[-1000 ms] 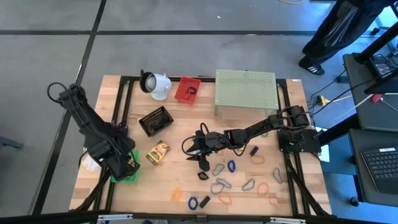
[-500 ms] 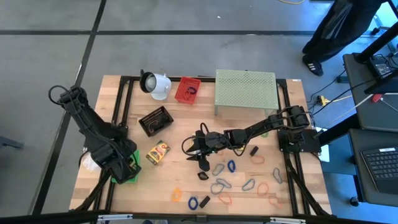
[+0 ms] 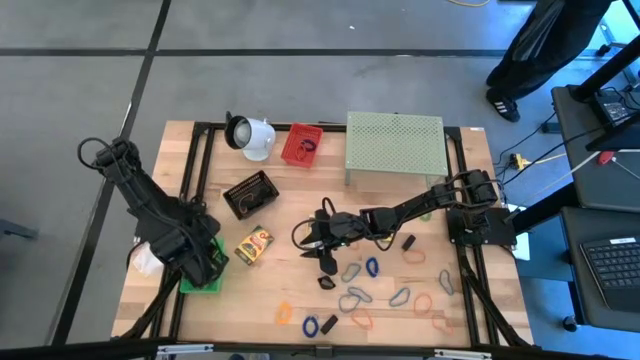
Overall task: Pick & Place Office Desk Supplies
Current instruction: Put the crayons box into the green bin
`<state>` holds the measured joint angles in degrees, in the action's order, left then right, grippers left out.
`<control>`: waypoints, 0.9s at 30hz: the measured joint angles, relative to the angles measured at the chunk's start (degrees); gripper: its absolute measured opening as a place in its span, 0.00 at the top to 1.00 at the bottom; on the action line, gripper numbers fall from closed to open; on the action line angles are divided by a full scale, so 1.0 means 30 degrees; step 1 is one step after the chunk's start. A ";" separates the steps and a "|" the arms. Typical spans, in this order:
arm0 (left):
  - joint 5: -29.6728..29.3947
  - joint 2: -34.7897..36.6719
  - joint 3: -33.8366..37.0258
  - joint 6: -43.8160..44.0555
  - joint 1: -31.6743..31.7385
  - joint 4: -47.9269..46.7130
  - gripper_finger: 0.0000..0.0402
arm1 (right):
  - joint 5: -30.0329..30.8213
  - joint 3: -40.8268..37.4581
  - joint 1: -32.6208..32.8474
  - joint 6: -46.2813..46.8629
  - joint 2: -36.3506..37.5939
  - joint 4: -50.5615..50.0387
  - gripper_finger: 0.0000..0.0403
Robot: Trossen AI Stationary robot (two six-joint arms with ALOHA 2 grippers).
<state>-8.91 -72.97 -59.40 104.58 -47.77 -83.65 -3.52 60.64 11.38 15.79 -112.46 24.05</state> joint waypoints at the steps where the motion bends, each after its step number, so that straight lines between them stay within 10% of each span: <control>1: -0.0834 0.0000 0.0000 -0.0363 0.0197 0.0045 0.72 | 0.0278 0.0000 -0.0057 0.0010 0.0000 -0.0381 0.56; 10: -0.9374 -0.0003 -0.0002 -0.3624 0.2295 0.3664 0.69 | 0.2388 0.0000 -0.1629 0.2190 0.0224 -0.5968 0.56; 27: -0.8153 -0.5053 0.0002 -1.5453 0.7788 1.2672 0.62 | 0.2405 0.0000 -0.2154 0.2542 0.2693 -1.2788 0.56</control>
<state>-33.37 -88.13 -59.40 58.22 -24.41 -45.64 3.69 60.64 4.92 23.42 -104.39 -14.32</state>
